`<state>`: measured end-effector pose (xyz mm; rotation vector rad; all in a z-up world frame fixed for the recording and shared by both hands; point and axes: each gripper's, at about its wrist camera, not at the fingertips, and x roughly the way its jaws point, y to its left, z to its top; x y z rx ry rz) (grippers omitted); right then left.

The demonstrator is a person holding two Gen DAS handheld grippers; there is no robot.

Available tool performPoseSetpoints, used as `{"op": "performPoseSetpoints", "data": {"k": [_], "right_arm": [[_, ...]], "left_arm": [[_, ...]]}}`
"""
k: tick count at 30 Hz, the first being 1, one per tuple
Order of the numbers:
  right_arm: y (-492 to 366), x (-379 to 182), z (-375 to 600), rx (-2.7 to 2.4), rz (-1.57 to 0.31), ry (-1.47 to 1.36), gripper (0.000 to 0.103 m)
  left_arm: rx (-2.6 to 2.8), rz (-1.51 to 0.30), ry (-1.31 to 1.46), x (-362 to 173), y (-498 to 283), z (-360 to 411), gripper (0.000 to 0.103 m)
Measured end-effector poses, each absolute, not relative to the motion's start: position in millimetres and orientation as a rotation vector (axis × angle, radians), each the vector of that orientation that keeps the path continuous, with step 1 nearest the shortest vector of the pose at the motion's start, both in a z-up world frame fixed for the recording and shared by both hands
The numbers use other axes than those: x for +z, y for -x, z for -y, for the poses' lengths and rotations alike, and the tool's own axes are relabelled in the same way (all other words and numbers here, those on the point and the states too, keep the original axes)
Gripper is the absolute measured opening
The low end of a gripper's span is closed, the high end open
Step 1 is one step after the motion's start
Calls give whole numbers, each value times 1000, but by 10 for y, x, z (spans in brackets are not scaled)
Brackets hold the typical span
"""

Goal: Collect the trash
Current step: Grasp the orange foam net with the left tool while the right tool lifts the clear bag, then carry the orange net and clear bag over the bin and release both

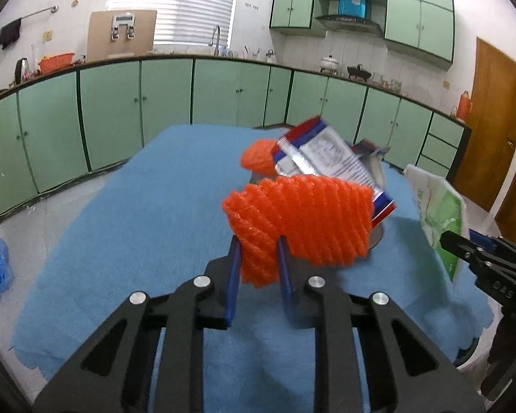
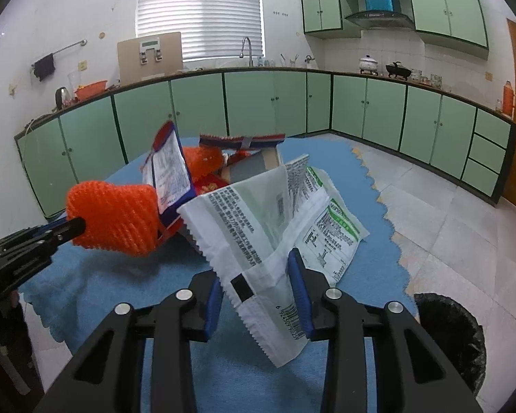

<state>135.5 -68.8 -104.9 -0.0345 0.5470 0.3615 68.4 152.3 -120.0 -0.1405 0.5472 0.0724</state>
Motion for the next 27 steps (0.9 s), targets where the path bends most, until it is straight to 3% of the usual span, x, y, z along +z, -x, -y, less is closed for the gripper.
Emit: {"op": "performPoseSetpoints", "data": {"k": [6, 11, 27], "right_arm": [[-1340, -935, 818, 344, -534, 22, 25], [-1303, -805, 962, 326, -509, 12, 10], [-1195, -519, 1567, 220, -433, -47, 8]], "left_arm": [[56, -499, 118, -970, -597, -1346, 18], [23, -475, 99, -843, -585, -1150, 18], [-119, -428, 40, -626, -772, -482, 17]]}}
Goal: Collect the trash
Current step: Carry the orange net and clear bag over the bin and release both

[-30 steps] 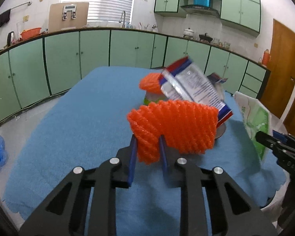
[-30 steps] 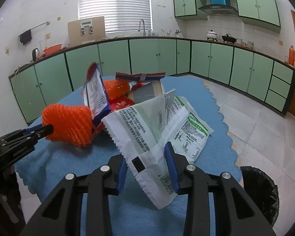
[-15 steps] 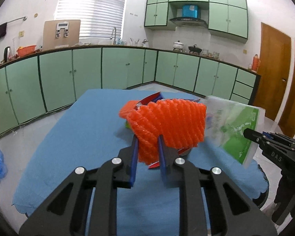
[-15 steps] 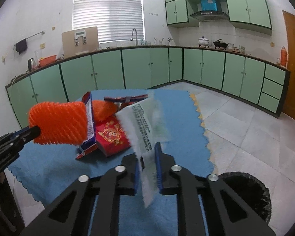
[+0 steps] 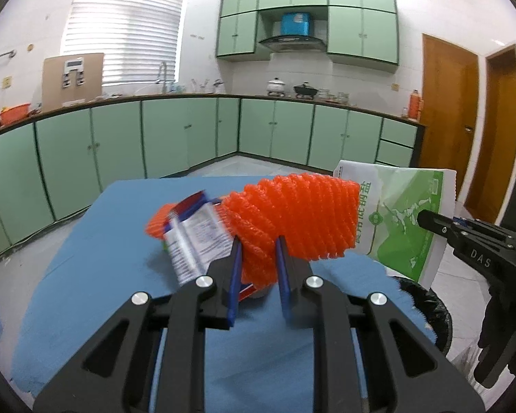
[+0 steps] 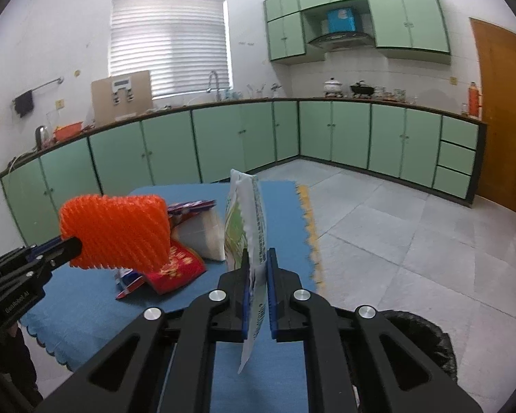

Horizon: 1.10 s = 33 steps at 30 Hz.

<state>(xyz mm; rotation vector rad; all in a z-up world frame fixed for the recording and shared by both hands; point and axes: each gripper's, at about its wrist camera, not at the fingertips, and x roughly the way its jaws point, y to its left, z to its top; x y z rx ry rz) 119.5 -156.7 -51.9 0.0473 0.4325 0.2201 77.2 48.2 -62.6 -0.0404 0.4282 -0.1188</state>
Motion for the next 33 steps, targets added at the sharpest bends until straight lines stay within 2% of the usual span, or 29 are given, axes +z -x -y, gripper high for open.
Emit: {"op": "performPoseSetpoints", "data": {"k": [16, 33], "right_arm": [[-1009, -569, 2688, -77, -451, -116, 8], [-1041, -1139, 3532, -280, -570, -175, 8]], "left_arm": [[-380, -451, -19, -756, -1218, 750, 17], [-561, -583, -128, -1333, -1694, 1880, 18]]}}
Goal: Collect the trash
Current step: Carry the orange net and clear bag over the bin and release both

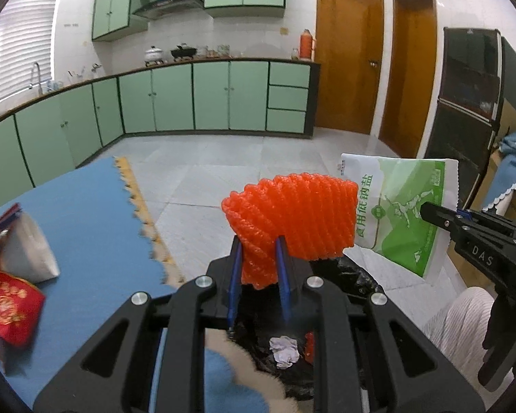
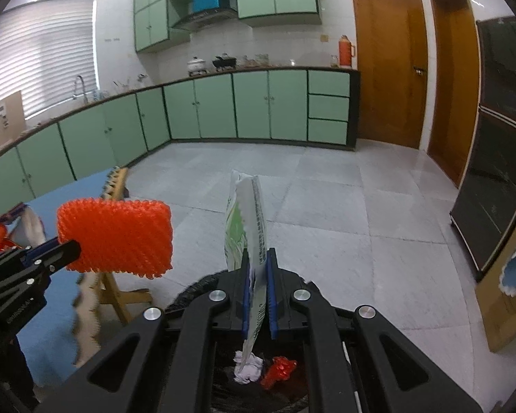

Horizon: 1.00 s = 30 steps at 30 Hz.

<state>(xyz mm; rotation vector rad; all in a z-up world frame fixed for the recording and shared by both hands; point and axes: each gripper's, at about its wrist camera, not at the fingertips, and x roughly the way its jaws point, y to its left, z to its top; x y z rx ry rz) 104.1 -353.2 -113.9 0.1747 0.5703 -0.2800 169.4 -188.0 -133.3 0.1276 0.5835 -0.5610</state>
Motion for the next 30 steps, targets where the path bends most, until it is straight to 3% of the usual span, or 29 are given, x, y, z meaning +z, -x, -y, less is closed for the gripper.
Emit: {"op": "performPoseSetpoints", "data": {"k": [9, 15, 21, 24, 26, 30], "right_arm": [[-1109, -1335, 3798, -299, -617, -214, 14], [-1094, -1362, 3886, -315, -620, -241, 30], [-1051, -1242, 3887, -325, -585, -244, 56], [-1006, -1088, 3744, -318, -541, -226, 72], [-993, -975, 3629, -308, -510, -214, 88], [-991, -750, 3330, -252, -446, -187, 97]], "left_arm": [[-610, -638, -141, -1486, -1833, 2122, 25], [-620, -653, -135, -1512, -1883, 2147, 33], [-599, -624, -102, -1374, -1854, 2002, 41], [-579, -586, -92, -1247, -1823, 1870, 51], [-556, -553, -85, -1139, -1766, 1728, 58], [-488, -508, -46, -954, -1649, 1332, 67]]}}
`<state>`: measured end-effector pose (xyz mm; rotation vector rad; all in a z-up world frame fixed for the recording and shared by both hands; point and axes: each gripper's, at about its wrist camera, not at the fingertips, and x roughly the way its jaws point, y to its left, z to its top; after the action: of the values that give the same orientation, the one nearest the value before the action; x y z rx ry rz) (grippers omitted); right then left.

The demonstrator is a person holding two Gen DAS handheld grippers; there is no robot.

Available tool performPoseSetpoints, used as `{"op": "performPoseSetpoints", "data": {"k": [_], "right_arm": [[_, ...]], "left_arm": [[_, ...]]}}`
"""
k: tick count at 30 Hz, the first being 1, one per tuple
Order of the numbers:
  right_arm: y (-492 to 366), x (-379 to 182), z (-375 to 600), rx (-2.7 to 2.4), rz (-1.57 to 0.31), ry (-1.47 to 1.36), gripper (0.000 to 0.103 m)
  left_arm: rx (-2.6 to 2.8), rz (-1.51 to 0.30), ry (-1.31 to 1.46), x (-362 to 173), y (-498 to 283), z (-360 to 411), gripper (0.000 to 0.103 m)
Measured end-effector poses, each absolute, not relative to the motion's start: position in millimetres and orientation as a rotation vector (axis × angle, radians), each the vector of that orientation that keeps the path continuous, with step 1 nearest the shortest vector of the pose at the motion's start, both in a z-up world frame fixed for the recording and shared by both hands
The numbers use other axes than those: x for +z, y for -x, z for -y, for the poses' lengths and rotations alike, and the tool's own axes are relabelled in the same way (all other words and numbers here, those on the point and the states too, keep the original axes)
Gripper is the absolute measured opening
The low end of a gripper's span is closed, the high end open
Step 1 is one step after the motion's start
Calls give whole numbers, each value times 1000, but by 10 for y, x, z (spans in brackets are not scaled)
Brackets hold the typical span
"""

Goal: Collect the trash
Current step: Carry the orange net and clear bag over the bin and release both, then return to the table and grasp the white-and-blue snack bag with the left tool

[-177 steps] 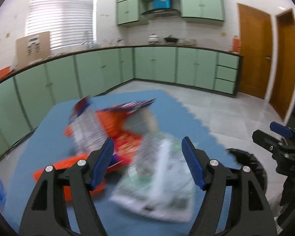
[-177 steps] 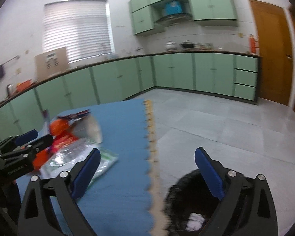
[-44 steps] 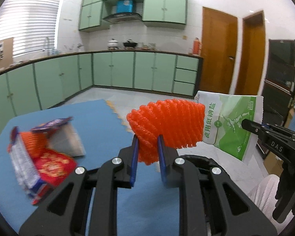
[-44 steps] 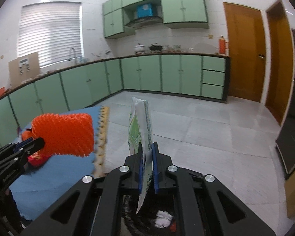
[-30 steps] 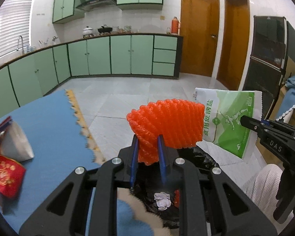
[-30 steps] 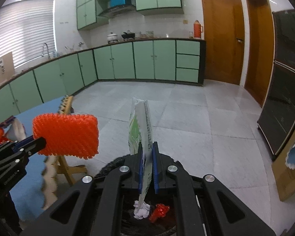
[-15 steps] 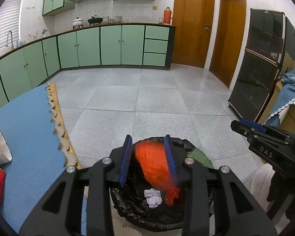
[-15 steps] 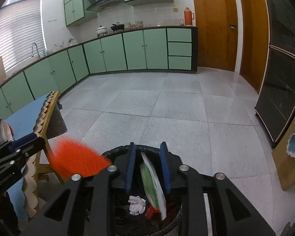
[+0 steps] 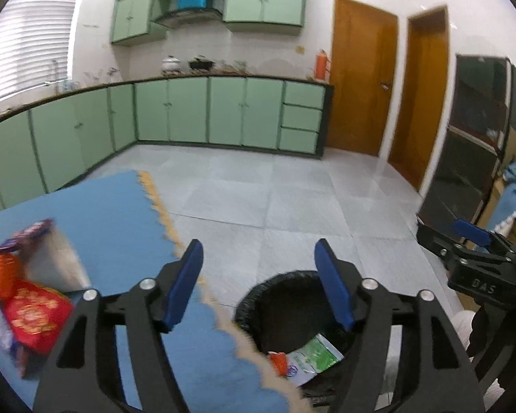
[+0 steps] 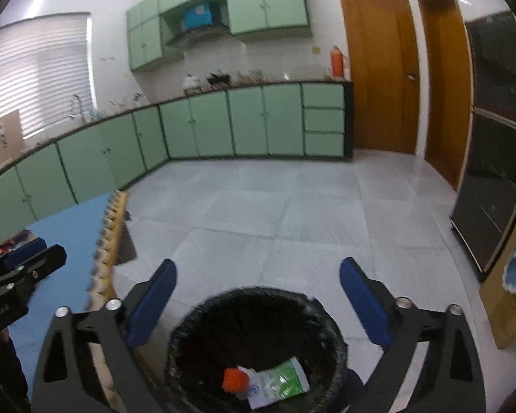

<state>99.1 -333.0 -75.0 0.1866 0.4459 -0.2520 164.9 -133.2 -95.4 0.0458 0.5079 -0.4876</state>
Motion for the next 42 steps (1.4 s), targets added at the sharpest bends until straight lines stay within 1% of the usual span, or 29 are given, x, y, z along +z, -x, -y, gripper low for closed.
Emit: {"op": "performPoseSetpoints", "data": {"k": [2, 4, 13, 20, 30, 37, 42], "right_arm": [[-995, -691, 3170, -210, -426, -178, 97], [-1029, -639, 3005, -170, -411, -170, 97], [-1276, -648, 2076, 16, -397, -98, 97], [-1374, -706, 1672, 85, -406, -54, 97], [-1481, -833, 1539, 102, -437, -35, 97], [-1608, -873, 1406, 128, -456, -23, 97], [-1678, -898, 1281, 159, -466, -16, 97]], "left_arm": [[-449, -491, -43, -903, -1597, 1156, 73], [-397, -474, -47, -871, -1524, 950, 75], [-141, -446, -49, -834, -1391, 36, 80], [23, -476, -46, -958, -1501, -424, 80], [112, -524, -35, -1140, -1677, -576, 81], [153, -564, -22, -1172, -1833, -645, 81], [152, -586, 16, -1189, -1822, -783, 73]]}}
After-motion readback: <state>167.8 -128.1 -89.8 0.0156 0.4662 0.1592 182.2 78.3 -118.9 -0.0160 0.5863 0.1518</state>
